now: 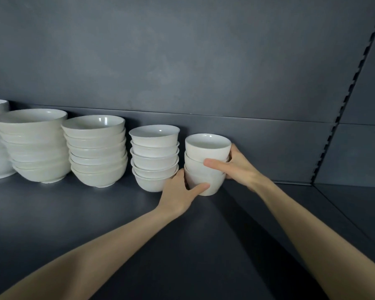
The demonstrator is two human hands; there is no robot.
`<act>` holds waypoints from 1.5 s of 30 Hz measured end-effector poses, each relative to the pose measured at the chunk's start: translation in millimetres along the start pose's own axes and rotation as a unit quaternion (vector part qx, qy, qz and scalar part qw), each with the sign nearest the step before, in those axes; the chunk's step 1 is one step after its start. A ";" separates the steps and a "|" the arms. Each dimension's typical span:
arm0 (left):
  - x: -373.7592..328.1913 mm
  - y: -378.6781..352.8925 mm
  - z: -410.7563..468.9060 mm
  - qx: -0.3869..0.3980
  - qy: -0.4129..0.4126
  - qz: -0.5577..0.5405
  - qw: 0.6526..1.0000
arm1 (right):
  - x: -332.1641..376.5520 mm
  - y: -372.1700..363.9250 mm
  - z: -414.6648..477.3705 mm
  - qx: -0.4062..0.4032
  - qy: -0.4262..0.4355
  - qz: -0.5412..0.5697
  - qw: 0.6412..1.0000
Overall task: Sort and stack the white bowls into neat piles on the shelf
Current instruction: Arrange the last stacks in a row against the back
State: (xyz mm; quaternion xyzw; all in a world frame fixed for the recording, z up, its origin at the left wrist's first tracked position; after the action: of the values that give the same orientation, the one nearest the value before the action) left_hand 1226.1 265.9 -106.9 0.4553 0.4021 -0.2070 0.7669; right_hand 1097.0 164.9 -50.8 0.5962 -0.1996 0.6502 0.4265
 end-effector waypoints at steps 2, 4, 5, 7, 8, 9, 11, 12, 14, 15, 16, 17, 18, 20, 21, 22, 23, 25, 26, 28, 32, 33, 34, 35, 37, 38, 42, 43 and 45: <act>-0.7 1.2 -2.7 0.002 0.011 0.020 1.000 | 2.7 -0.8 -1.3 0.002 -0.001 -0.010 1.000; -4.3 4.5 -7.0 0.007 0.016 0.043 0.999 | 7.0 0.2 -4.6 -0.001 -0.005 -0.021 1.000; -7.0 7.4 -10.3 0.009 0.019 0.050 0.999 | 9.8 1.6 -7.6 -0.006 -0.010 -0.021 1.000; -8.4 13.5 -15.1 0.010 0.024 0.058 0.998 | 14.0 7.4 -12.3 -0.019 -0.013 -0.034 0.999; -9.1 17.5 -18.0 0.012 0.026 0.067 0.997 | 16.4 10.5 -14.8 -0.026 -0.012 -0.052 0.998; -10.0 21.9 -21.4 0.013 0.027 0.076 0.997 | 19.1 13.3 -17.0 -0.034 -0.011 -0.070 0.997; -9.4 31.1 -27.4 0.011 0.028 0.084 0.996 | 26.7 16.2 -21.2 -0.045 -0.004 -0.095 0.995; -8.1 36.0 -30.2 0.008 0.030 0.085 0.996 | 31.6 16.5 -23.1 -0.048 0.001 -0.103 0.994; -5.6 48.4 -36.0 -0.001 0.032 0.095 0.995 | 44.5 15.6 -26.3 -0.054 0.017 -0.118 0.991; -4.2 56.3 -38.2 -0.012 0.033 0.103 0.994 | 52.1 14.4 -27.3 -0.058 0.027 -0.129 0.990; -2.9 65.7 -39.6 -0.028 0.033 0.110 0.993 | 60.1 12.0 -27.9 -0.059 0.039 -0.141 0.987; -1.8 76.0 -41.3 -0.048 0.034 0.113 0.992 | 68.1 8.6 -28.3 -0.060 0.049 -0.154 0.985; -0.7 86.2 -43.1 -0.067 0.035 0.112 0.991 | 74.8 4.7 -27.2 -0.059 0.056 -0.163 0.983; 2.3 104.4 -47.2 -0.105 0.027 0.098 0.989 | 87.8 -7.1 -26.3 -0.055 0.073 -0.172 0.981; 3.5 111.7 -49.3 -0.123 0.021 0.093 0.988 | 93.3 -13.6 -25.9 -0.055 0.081 -0.171 0.980; 5.4 118.0 -50.5 -0.138 0.016 0.091 0.986 | 97.5 -20.9 -24.7 -0.055 0.083 -0.166 0.981; 7.6 123.0 -50.6 -0.147 0.012 0.092 0.985 | 100.8 -28.8 -23.4 -0.055 0.084 -0.163 0.982; 12.1 129.0 -48.0 -0.149 0.002 0.086 0.985 | 104.7 -45.7 -18.5 -0.057 0.083 -0.162 0.982; 14.6 129.6 -44.6 -0.142 -0.004 0.077 0.987 | 105.7 -53.6 -15.3 -0.057 0.081 -0.164 0.982; 18.8 128.8 -35.2 -0.116 -0.013 0.052 0.992 | 108.2 -66.8 -10.7 -0.055 0.074 -0.175 0.980; 22.3 124.7 -16.0 -0.072 -0.032 -0.018 0.997 | 111.7 -85.7 -3.5 -0.048 0.079 -0.193 0.977; 22.1 124.8 -12.7 -0.072 -0.035 -0.027 0.996 | 110.8 -88.3 -1.8 -0.046 0.075 -0.197 0.976; 21.7 125.8 -9.3 -0.074 -0.044 -0.033 0.996 | 109.5 -91.3 0.3 -0.046 0.066 -0.199 0.977; 21.0 126.5 -6.8 -0.073 -0.054 -0.042 0.995 | 108.6 -93.5 1.9 -0.046 0.061 -0.203 0.976; 20.0 127.3 -2.6 -0.065 -0.069 -0.067 0.993 | 108.4 -95.8 4.6 -0.045 0.053 -0.215 0.974; 20.2 127.1 -0.3 -0.059 -0.071 -0.075 0.993 | 109.5 -96.6 5.3 -0.043 0.053 -0.219 0.973; 27.4 125.8 5.7 -0.049 -0.071 -0.093 0.992 | 110.1 -95.0 8.3 -0.052 0.058 -0.233 0.969; 28.4 126.0 6.0 -0.050 -0.073 -0.093 0.992 | 109.0 -93.1 8.8 -0.060 0.059 -0.229 0.970; 29.3 126.5 6.6 -0.053 -0.080 -0.095 0.991 | 106.3 -91.5 9.0 -0.069 0.057 -0.219 0.972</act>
State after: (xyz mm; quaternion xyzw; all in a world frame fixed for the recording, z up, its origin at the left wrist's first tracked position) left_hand 1332.7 324.9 -61.5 0.3555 0.3910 -0.2928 0.7969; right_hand 1182.9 242.6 28.8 0.5561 -0.0841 0.5589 0.6094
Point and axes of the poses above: each hand's wrist, its own z-axis towards the middle knuckle, its own y-axis out of the back of the hand, x = y × z, the point moved 6 cm from there along z, towards the middle knuckle, and after that the axes turned 7 degrees about z, right-handed, at the moved point
